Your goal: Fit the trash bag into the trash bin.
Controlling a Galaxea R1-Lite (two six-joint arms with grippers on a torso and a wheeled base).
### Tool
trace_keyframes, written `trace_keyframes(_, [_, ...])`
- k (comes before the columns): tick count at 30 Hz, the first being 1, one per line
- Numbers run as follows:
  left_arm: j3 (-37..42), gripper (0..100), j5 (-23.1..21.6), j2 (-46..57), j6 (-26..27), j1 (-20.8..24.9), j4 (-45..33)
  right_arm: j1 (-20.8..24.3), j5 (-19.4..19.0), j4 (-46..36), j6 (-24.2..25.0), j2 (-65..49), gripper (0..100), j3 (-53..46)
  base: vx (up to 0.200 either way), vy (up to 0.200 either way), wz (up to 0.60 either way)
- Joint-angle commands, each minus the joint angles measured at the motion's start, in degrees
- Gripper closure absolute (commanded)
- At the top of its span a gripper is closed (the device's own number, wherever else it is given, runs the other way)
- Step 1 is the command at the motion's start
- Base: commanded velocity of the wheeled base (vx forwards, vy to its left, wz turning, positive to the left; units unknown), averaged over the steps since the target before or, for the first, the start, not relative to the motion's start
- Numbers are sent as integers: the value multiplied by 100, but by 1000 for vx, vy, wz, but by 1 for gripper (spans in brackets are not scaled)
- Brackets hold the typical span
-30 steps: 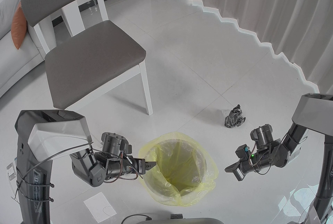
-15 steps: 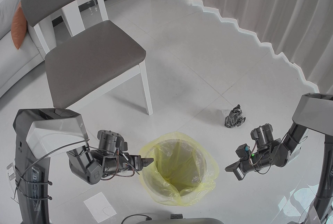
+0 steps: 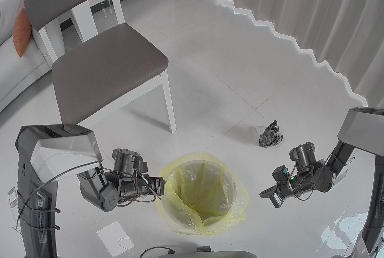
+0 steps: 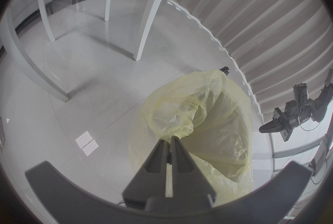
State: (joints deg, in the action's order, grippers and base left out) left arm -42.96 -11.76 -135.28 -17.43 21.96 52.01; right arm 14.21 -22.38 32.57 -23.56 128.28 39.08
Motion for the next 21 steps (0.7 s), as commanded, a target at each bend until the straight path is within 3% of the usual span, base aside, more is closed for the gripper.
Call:
trace_keyframes(1, [24, 100, 7, 2, -6, -7, -15, -6, -3, 3, -8, -14, 100, -6, 0, 0, 0])
trace_keyframes(21, [244, 100, 7, 406, -50, -69, -59, -15, -21, 3, -17, 30, 100, 3, 0, 0, 0])
